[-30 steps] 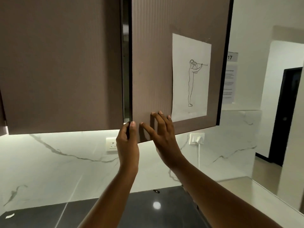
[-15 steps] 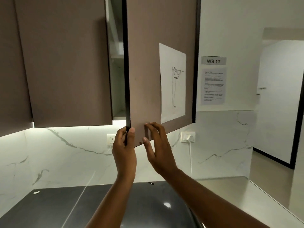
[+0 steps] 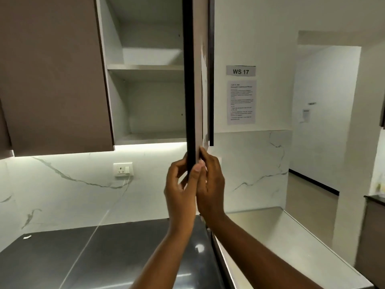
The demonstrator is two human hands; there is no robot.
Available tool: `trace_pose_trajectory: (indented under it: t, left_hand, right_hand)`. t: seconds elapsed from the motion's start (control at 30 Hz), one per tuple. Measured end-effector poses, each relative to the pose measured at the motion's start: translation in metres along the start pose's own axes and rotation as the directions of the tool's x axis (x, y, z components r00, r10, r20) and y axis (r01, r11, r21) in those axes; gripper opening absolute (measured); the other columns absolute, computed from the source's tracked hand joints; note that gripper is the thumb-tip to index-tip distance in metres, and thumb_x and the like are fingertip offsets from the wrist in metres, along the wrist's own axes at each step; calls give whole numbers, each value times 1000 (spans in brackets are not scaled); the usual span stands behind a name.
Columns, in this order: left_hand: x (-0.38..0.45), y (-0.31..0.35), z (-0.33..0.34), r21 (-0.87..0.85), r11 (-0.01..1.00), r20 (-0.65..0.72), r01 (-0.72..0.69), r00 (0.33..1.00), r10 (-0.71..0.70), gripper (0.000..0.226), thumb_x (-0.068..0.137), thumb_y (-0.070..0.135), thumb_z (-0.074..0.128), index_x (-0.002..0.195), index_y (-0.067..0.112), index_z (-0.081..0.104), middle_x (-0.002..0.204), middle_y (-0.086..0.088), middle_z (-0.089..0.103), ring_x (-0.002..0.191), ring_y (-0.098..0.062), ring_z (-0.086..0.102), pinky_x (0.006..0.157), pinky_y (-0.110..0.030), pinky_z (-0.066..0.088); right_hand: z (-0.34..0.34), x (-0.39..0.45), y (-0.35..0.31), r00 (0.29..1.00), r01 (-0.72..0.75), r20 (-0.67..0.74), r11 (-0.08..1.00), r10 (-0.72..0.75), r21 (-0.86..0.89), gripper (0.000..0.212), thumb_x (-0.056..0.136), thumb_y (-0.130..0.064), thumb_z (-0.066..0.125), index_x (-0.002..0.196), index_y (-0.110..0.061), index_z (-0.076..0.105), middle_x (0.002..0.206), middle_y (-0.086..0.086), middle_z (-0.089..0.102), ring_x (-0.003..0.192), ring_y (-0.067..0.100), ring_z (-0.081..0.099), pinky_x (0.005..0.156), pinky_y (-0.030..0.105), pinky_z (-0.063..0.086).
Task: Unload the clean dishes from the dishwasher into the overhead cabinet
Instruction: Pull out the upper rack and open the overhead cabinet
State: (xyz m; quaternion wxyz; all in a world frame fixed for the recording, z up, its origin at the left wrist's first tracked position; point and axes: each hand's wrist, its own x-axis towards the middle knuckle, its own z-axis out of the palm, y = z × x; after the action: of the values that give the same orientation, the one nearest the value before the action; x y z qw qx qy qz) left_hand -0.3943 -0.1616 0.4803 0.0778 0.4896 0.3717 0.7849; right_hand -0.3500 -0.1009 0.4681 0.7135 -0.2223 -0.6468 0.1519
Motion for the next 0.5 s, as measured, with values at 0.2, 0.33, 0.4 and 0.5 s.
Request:
trace_pose_trajectory:
  t: [0.2,0.33,0.4,0.5]
  left_hand:
    - [-21,-10,51,78,995,130,-68,990,58,37,91,38,61,125,24,55,123,11,59,119,-3,55,96,-24,52]
    - [-36,-13,85,82,995,277,-55,960,30,46,95,42,52,139,31,42,141,16,48,132,3,42,105,-21,44]
    - [-41,-14,100,95,994,323,-57,946,24,49,96,46,47,142,35,37,148,17,42,137,1,37,104,-8,36]
    - [-45,-19,118,178,978,342,-111,939,44,53,94,52,43,144,35,33,151,13,37,137,-4,38,99,-6,39]
  right_hand:
    - [-63,16,14,984,-176,-3,979,178,105,33,105,-25,44,130,-16,63,114,-5,73,108,12,68,93,36,57]
    - [-99,21,17,956,-294,16,950,294,108,33,105,-31,34,113,-33,66,91,-19,74,92,3,70,80,16,55]
    - [-113,24,21,936,-351,16,930,352,106,34,107,-32,31,105,-41,63,88,-26,73,92,-4,68,77,13,53]
    - [-130,26,26,906,-421,30,891,422,168,33,107,-34,31,105,-43,63,89,-25,73,89,-7,68,74,13,53]
